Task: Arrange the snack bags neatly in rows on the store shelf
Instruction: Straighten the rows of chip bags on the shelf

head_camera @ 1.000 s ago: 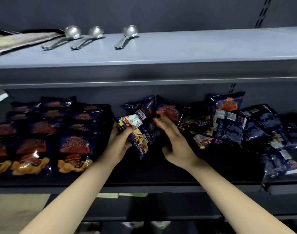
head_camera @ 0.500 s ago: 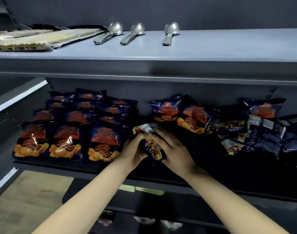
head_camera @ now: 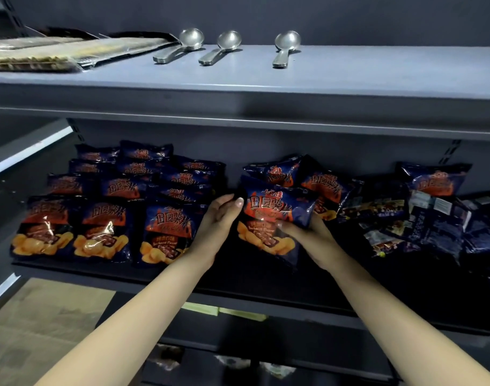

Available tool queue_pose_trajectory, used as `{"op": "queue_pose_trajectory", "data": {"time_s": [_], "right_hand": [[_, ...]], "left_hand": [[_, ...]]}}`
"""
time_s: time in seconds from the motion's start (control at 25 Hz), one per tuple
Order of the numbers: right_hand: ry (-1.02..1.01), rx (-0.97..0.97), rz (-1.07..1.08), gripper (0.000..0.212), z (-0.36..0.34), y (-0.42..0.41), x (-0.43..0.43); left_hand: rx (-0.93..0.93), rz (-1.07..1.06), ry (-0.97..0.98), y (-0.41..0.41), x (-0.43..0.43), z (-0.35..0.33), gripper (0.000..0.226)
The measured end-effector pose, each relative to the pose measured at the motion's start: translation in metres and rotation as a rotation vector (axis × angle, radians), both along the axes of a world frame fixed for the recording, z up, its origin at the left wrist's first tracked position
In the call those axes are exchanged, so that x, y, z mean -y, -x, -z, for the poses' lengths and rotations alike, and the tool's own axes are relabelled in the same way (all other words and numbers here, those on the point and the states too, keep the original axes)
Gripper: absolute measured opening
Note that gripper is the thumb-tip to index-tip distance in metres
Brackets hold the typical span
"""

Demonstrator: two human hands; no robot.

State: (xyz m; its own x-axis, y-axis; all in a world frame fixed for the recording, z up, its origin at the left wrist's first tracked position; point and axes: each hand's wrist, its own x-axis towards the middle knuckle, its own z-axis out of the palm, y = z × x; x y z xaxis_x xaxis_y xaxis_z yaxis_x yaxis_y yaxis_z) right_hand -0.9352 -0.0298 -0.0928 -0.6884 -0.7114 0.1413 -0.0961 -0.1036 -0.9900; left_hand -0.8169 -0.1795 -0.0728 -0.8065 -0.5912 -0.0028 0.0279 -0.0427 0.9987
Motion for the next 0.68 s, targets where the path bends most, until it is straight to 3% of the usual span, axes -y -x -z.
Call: {"op": "queue_pose_trajectory", "data": {"time_s": [0.12,0.68], "right_hand": [[0.022,0.173,-0.076,0.042,0.003,0.001,-0.007],[0.009,0.209,-0.063,0.044,0.031,0.01,-0.002]], "left_hand": [[0.053,0.089,0.077,-0.001,-0.004,0.0,0.031],[0.07,0.147,0.065,0.026,0.006,0.028,0.04]]}}
